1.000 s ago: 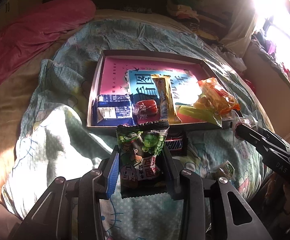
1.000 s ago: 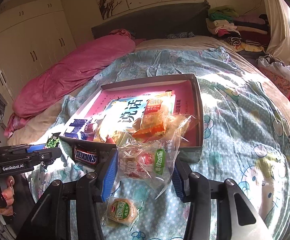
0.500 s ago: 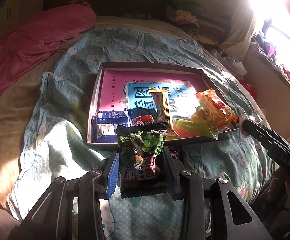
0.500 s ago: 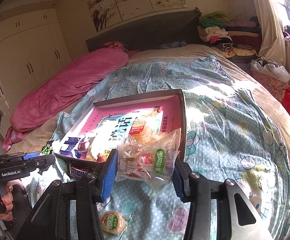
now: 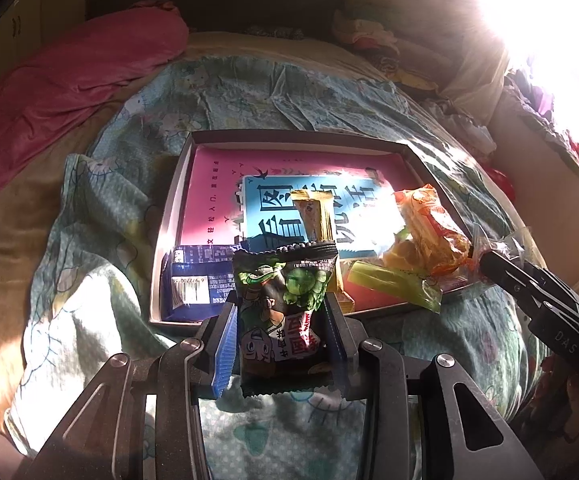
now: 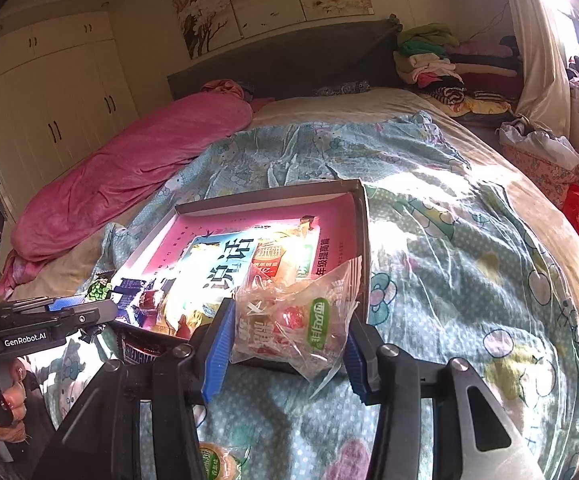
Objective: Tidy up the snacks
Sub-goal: 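Lift the green bag with the left gripper while the right carries the pastry bag toward the tray, then lower the green bag into the tray with the left gripper while the right lowers the pastry bag there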
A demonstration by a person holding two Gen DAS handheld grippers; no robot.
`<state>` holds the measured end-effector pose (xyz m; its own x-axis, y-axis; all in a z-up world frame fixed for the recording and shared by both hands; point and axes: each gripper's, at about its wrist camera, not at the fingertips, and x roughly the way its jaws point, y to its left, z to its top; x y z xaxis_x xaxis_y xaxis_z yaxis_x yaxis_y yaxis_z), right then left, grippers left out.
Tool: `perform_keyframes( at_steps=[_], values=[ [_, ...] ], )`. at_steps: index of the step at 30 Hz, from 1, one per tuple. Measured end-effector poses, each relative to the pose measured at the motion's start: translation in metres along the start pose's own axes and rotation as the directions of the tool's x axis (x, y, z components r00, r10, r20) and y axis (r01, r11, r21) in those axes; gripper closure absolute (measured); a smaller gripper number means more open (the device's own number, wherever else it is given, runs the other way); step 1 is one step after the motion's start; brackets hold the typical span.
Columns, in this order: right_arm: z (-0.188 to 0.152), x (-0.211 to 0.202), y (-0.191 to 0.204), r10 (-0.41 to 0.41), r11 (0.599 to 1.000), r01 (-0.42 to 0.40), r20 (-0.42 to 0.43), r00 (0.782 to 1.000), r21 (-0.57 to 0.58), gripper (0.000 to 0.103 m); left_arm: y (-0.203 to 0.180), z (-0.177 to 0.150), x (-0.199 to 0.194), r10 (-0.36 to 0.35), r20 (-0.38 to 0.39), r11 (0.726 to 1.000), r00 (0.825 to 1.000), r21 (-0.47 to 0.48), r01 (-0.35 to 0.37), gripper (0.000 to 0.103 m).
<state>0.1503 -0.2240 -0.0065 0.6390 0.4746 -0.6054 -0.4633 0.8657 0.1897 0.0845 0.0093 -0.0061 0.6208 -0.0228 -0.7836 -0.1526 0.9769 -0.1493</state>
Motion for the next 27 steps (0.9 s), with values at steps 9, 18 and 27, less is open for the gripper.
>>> perform_keyframes(
  at_steps=[9, 18, 27],
  values=[
    [0.003, 0.005, 0.001, 0.003, 1.0, -0.003, 0.0, 1.0, -0.004, 0.054, -0.006, 0.006, 0.011, 0.003, -0.001, 1.0, 1.0, 0.013, -0.003, 0.063],
    [0.005, 0.016, 0.006, 0.007, 1.0, -0.007, -0.011, 1.0, -0.029, 0.054, -0.009, 0.01, 0.021, -0.006, -0.007, 1.0, 1.0, 0.009, 0.006, 0.063],
    [0.007, 0.024, 0.009, 0.008, 0.999, -0.008, -0.006, 1.0, -0.046, 0.054, -0.011, 0.013, 0.03, -0.015, -0.013, 1.0, 1.0, 0.008, 0.015, 0.063]
  ],
)
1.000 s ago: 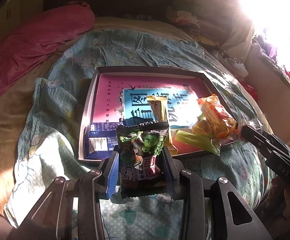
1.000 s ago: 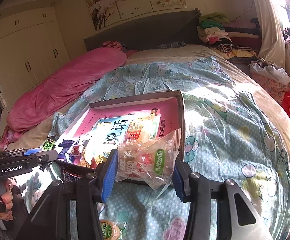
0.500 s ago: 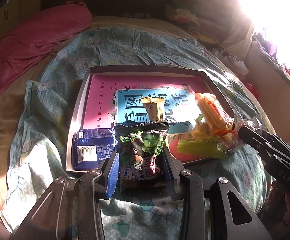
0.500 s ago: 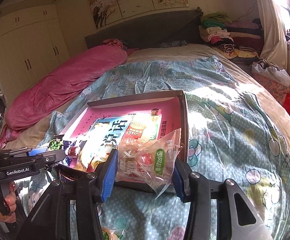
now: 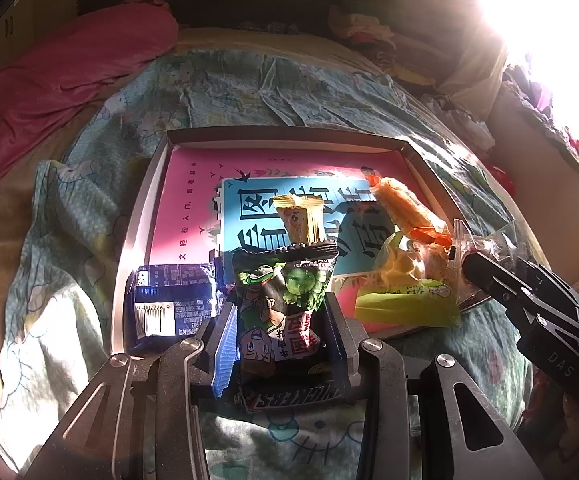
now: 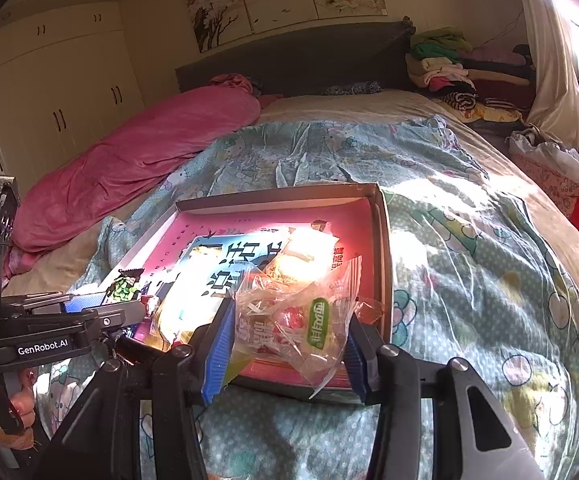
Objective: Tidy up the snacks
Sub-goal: 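Lower the green bag into the tray with the left gripper while the right lowers the pastry bag there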
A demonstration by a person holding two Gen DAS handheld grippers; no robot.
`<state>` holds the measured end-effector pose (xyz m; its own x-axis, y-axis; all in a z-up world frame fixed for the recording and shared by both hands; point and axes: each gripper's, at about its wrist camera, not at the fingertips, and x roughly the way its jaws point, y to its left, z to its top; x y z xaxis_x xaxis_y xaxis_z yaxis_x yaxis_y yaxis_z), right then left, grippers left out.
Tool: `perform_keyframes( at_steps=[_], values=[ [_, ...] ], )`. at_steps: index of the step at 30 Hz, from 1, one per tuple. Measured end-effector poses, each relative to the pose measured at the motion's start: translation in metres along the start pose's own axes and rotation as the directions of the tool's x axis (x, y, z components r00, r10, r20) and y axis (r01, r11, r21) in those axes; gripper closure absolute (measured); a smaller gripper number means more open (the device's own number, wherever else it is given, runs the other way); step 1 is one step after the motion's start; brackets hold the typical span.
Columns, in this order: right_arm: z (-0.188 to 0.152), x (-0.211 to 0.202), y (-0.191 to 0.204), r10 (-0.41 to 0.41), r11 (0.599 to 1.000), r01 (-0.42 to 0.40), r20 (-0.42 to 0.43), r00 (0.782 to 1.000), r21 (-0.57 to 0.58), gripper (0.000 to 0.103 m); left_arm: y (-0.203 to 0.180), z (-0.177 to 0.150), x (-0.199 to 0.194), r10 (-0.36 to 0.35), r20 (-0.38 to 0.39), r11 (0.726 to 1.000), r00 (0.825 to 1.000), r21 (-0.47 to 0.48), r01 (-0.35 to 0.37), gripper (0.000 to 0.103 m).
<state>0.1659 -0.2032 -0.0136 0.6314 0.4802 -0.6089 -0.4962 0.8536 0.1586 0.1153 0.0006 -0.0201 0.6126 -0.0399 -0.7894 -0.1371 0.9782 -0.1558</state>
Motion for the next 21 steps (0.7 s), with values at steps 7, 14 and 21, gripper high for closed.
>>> perform_keyframes(
  at_steps=[7, 14, 21],
  values=[
    [0.003, 0.007, 0.002, 0.007, 1.0, -0.007, 0.008, 1.0, -0.008, 0.054, -0.004, 0.003, 0.004, -0.012, 0.004, 1.0, 1.0, 0.001, 0.012, 0.063],
    [0.004, 0.013, 0.008, 0.008, 0.999, -0.008, 0.012, 1.0, -0.033, 0.054, -0.007, 0.006, 0.008, -0.026, 0.009, 1.0, 1.0, 0.005, 0.026, 0.063],
    [0.005, 0.02, 0.016, 0.018, 0.997, -0.018, 0.005, 1.0, -0.073, 0.054, -0.009, 0.008, 0.014, -0.02, 0.011, 1.0, 1.0, 0.003, 0.02, 0.063]
  ],
)
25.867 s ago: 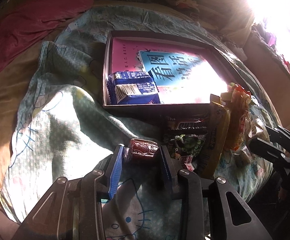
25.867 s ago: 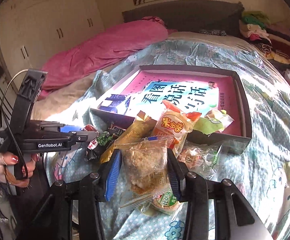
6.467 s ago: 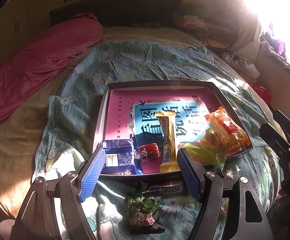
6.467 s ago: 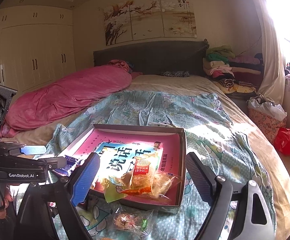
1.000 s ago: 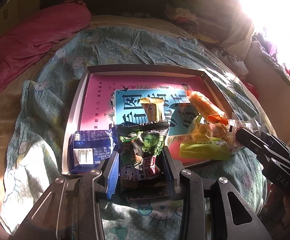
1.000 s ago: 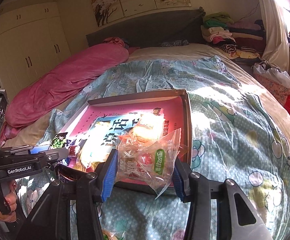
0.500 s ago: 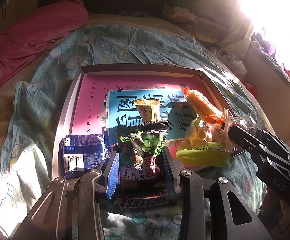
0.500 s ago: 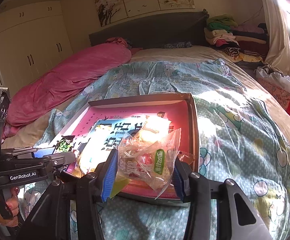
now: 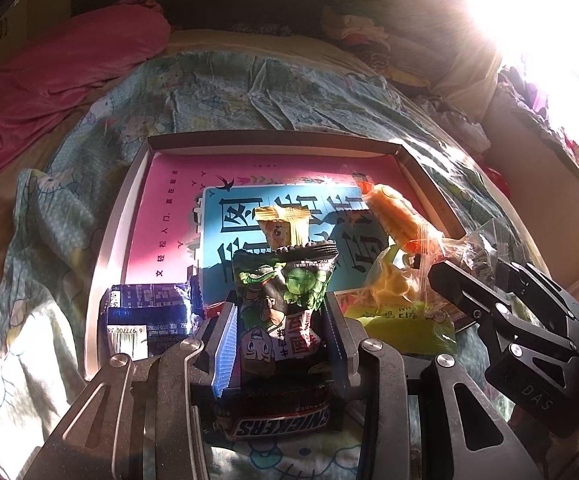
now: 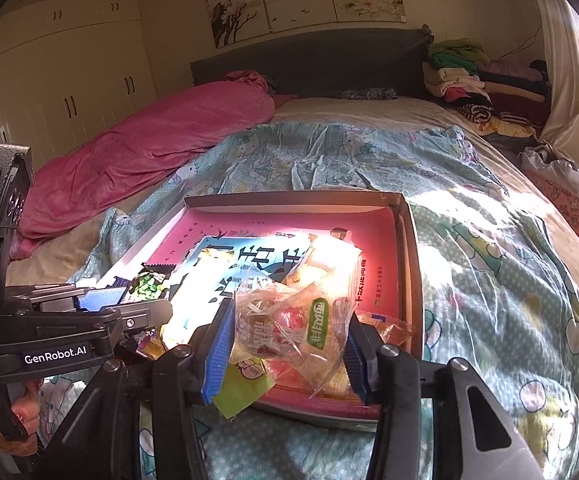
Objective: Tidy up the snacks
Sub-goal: 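Lower the green bag into the tray with the left gripper while the right lowers the pastry bag there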
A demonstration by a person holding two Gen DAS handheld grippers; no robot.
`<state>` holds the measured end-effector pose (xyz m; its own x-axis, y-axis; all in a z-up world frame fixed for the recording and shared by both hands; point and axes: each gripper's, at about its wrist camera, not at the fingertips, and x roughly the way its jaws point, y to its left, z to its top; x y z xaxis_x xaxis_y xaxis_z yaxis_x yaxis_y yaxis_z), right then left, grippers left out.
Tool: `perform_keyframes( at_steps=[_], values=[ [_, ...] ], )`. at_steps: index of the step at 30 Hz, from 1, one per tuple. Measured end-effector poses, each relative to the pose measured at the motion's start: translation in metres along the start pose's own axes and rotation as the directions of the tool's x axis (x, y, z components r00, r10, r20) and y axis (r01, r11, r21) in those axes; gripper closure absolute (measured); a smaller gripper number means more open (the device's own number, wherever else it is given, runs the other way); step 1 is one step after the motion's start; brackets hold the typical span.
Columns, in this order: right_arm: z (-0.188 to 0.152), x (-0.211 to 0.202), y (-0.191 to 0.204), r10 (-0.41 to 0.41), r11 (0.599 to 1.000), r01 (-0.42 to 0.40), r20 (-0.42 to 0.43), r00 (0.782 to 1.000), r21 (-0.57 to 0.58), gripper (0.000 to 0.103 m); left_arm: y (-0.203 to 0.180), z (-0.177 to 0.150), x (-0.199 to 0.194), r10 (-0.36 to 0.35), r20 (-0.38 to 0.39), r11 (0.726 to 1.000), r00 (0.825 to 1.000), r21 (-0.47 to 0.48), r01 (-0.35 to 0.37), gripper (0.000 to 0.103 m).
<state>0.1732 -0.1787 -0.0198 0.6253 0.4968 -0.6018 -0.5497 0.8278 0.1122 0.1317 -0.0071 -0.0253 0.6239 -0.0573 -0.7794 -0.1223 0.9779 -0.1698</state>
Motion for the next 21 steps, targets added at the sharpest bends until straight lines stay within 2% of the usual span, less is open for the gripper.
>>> perform_keyframes(
  at_steps=[12, 21],
  values=[
    [-0.004, 0.007, 0.024, 0.028, 0.994, -0.029, -0.009, 1.0, -0.101, 0.054, 0.006, 0.001, 0.005, 0.033, 0.006, 0.999, 0.999, -0.004, -0.033, 0.063],
    [-0.005, 0.007, 0.007, -0.004, 0.999, 0.003, -0.011, 1.0, -0.036, 0.053, 0.008, 0.0, 0.004, 0.056, 0.012, 0.998, 0.998, 0.001, -0.056, 0.063]
  ],
)
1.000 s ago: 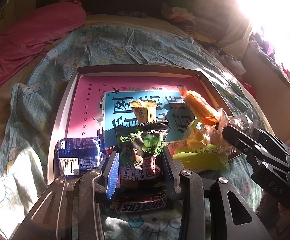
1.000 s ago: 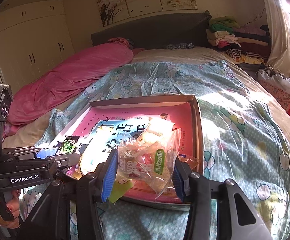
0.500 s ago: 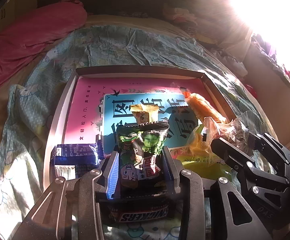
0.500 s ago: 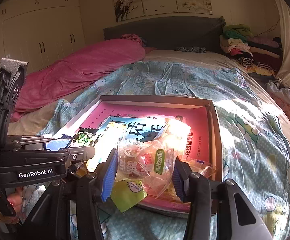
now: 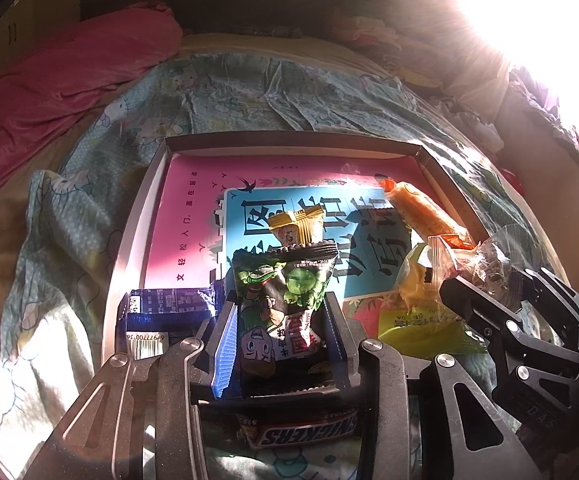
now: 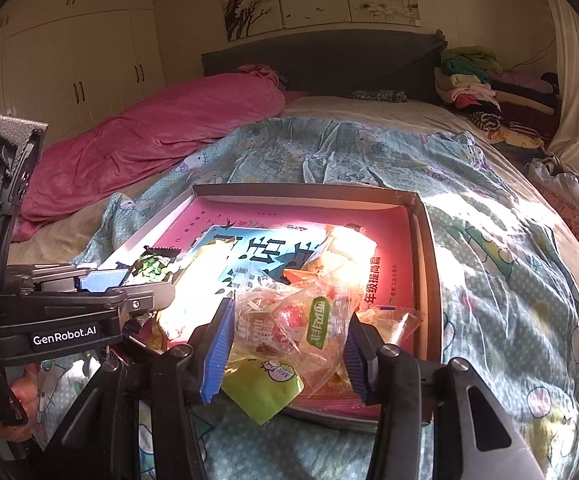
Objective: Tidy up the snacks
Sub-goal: 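Lower the green bag into the tray with the left gripper while the right lowers the pastry bag there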
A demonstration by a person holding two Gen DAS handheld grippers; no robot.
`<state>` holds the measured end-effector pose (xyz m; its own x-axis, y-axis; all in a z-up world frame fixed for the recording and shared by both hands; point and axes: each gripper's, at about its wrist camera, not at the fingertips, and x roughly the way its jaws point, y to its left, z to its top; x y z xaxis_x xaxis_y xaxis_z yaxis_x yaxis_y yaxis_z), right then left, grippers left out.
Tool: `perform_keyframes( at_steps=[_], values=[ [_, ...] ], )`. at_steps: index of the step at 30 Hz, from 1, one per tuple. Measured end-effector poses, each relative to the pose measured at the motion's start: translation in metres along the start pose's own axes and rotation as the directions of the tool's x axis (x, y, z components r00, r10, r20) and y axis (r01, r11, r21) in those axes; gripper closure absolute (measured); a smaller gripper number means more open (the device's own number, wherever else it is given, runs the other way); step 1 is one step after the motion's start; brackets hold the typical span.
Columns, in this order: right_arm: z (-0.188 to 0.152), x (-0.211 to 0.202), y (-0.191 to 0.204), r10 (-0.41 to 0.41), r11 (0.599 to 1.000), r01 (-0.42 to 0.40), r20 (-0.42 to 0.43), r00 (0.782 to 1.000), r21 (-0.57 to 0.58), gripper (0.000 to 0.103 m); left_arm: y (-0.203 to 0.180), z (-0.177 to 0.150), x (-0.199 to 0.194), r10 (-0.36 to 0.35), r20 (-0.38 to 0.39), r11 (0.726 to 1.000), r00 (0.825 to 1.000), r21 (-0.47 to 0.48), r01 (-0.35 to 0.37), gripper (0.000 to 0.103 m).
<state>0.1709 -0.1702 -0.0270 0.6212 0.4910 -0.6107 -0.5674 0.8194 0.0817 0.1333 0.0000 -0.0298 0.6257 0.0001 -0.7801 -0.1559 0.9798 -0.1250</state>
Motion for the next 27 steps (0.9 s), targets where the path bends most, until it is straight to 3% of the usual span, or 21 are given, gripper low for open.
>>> perform_keyframes(
  at_steps=[27],
  values=[
    [-0.01, 0.005, 0.023, 0.036, 0.997, -0.038, -0.038, 0.999, -0.061, 0.052, 0.003, -0.007, -0.005, 0.018, -0.005, 1.0, 1.0, -0.001, -0.018, 0.061]
  ],
)
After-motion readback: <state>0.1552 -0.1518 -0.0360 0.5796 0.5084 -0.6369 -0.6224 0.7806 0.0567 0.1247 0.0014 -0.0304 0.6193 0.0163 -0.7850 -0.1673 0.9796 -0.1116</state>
